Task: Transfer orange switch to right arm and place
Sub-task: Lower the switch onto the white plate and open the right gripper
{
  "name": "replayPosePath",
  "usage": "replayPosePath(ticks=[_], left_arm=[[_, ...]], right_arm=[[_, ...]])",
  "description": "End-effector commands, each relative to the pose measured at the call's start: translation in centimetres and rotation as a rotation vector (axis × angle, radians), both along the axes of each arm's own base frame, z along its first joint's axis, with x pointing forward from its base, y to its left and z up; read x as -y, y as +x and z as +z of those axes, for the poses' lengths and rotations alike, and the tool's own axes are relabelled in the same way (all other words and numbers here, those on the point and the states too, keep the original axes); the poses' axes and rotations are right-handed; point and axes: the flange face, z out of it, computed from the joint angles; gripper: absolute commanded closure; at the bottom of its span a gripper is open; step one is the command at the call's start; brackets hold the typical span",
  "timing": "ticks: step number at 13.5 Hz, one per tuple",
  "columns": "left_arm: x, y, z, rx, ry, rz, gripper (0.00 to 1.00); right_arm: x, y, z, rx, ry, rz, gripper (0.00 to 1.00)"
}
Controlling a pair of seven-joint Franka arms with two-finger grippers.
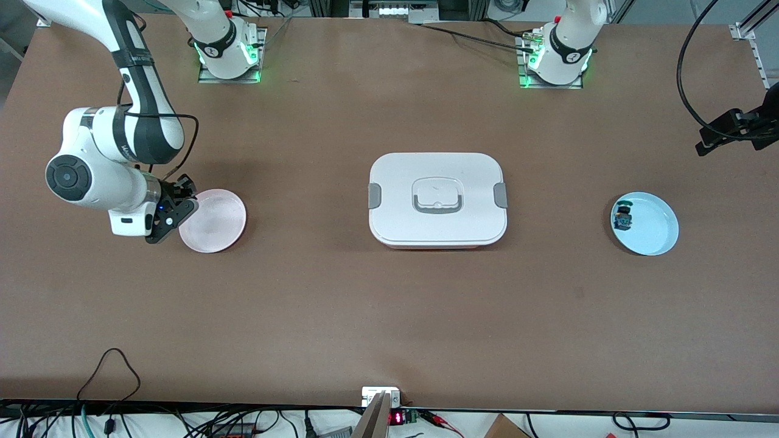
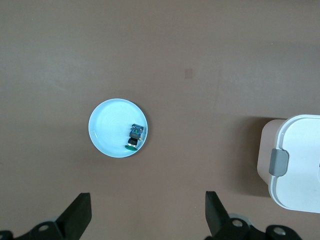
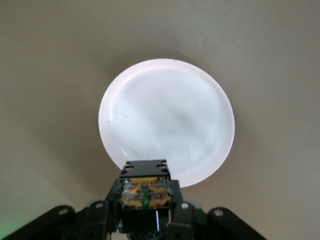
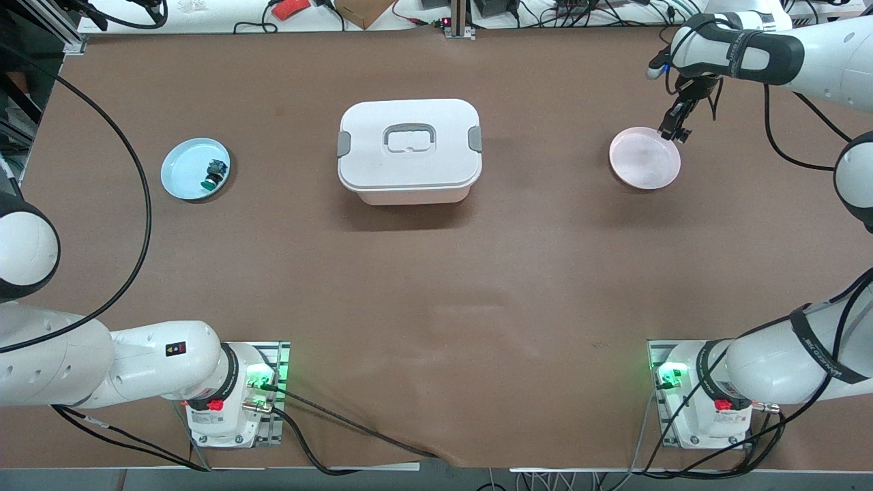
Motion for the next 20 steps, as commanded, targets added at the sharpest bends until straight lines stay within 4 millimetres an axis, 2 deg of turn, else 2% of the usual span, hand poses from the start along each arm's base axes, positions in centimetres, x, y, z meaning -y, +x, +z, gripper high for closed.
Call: replayPosePath(ticks=[1,3,4,5,7,10,11,12,13,15,20], left_arm=[[1.4,0.0,0.3,-0.032,-0.025,-0.012,0.0],[3.5,-0.9,-0.1,-0.103,-0.011,-0.039,0.0],[4.5,-0.9,0.4,-0.101,0.001,-0.061,0.0],[4.9,-1.0,1.1,-0.09,0.025,-0.078,0.0],[5.6,-1.0,1.3,-0.086,0.028,-0.096,0.0],[4.4,-0.7,1.3,-0.08,0.008,-0.077,0.0],[4.5,-0.7,1.6,-0.054,0.004,-0.086,0.0],[5.8,-1.2,2.2,-0.038,0.012,-0.107,0.0],[5.6,-1.1,2.2,-0.034,0.012,-0.106,0.0],[4.8,-1.1,1.7,-0.039,0.009,-0.094,0.0],[4.5,-0.9,1.5,-0.054,0.005,-0.088,0.0]], right_arm=[[-0.1,0.1,-0.1,0.022,0.044,0.174,1.0],[-0.3,0.1,-0.5,0.042,0.066,0.294,1.0],[-1.3,0.1,-0.7,0.064,0.077,0.384,1.0],[-1.9,0.3,-0.7,0.09,0.085,0.463,1.0],[-2.5,0.3,-1.0,0.107,0.092,0.536,1.0],[-2.5,0.1,-2.3,0.133,0.101,0.648,1.0],[-2.6,-0.1,-2.9,0.146,0.102,0.684,1.0],[-2.4,-0.3,-3.7,0.149,0.103,0.714,1.0],[-2.5,-0.3,-4.3,0.148,0.104,0.732,1.0],[-3.0,-1.0,-5.4,0.126,0.111,0.745,1.0],[-2.5,-2.5,-8.5,0.096,0.118,0.734,1.0]])
